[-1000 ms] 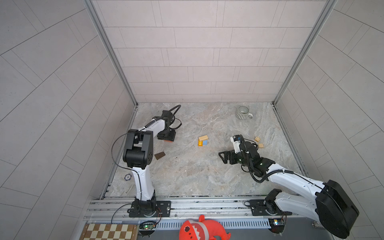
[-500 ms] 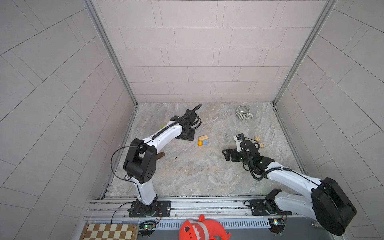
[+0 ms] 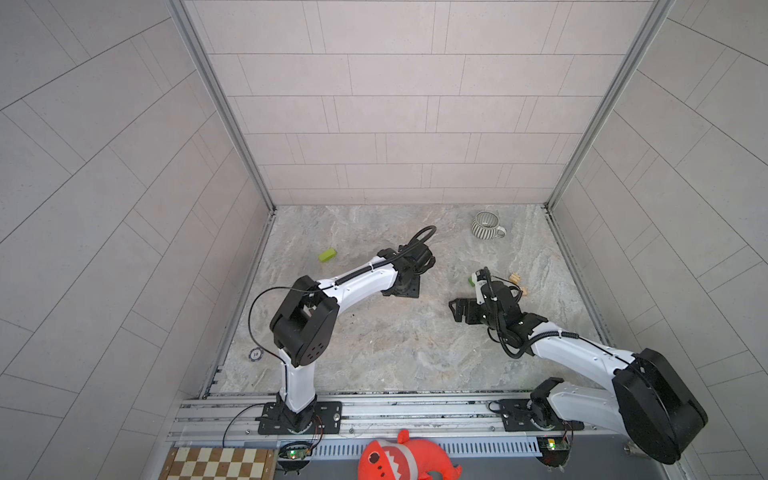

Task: Build the wood block tower
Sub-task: 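Lift the red-orange block with left gripper and carry it to the stack, then set the red-orange block against the stack's near side and open left gripper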

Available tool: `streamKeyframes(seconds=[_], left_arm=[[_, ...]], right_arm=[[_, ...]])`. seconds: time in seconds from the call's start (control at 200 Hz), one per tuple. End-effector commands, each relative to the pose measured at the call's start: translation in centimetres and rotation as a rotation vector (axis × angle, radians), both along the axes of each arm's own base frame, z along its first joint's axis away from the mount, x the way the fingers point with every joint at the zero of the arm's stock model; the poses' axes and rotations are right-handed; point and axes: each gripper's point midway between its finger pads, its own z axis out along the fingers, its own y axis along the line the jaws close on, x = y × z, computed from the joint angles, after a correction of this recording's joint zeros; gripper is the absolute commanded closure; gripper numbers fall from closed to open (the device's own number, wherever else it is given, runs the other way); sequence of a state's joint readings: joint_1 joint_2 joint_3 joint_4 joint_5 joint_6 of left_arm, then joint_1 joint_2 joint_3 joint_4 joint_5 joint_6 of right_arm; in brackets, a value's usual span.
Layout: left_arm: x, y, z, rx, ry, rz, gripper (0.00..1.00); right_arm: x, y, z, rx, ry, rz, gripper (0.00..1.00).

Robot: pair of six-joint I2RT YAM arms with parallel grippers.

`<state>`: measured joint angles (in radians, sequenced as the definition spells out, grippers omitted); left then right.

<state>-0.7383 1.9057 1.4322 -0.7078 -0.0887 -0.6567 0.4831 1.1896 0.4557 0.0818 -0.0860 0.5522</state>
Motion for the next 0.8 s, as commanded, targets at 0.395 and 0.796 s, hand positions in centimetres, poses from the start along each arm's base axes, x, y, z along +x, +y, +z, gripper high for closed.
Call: streamKeyframes(seconds=[0.395,0.796], left_arm=[[2.6,-2.3,-2.3,-0.024,0.009,0.023,0.55],[3.1,-1.4,-3.0,0.006,0.014,0.031,0.55]], right_arm=[[0.0,0.2,-0.4,0.024,0.018,-0.007,0.00],[0.0,0.2,-0.3,0.027,0.017,-0.008,0.00]])
